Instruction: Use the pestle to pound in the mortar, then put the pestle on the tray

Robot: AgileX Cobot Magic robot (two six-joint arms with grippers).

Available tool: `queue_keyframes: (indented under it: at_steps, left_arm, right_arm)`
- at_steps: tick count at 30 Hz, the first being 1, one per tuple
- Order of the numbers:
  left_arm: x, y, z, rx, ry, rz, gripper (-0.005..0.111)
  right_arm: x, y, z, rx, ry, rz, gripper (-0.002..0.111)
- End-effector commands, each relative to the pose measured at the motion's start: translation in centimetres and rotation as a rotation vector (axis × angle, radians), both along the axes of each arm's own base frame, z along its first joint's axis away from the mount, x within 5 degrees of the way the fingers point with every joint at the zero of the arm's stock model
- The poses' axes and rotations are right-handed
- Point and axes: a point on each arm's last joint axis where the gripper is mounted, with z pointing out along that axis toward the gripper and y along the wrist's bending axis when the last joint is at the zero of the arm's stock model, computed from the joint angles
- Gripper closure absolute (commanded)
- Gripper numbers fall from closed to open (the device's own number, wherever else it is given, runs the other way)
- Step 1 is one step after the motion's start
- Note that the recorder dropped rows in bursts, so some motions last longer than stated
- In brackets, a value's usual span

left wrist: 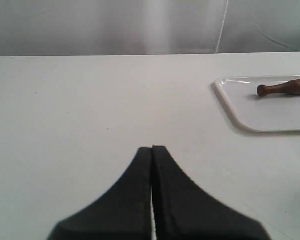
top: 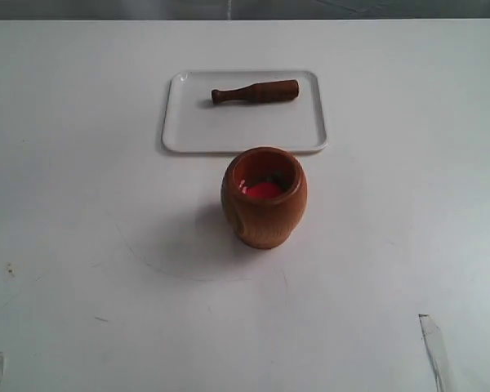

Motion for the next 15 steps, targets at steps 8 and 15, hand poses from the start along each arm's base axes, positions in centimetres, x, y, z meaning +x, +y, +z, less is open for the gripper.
queue_keyframes:
  at_steps: [8, 15]
  left_arm:
    - [0.0, -0.1, 0.0, -0.015, -0.004, -0.006, 0.107]
    - [0.0, -0.1, 0.0, -0.015, -0.004, -0.006, 0.107]
  right_arm:
    - [-11.7, -8.5, 2.9, 0.480, -0.501, 0.283, 0.108]
    - [-19.4, -10.9, 4.3, 0.686, -0.746, 0.395, 0.108]
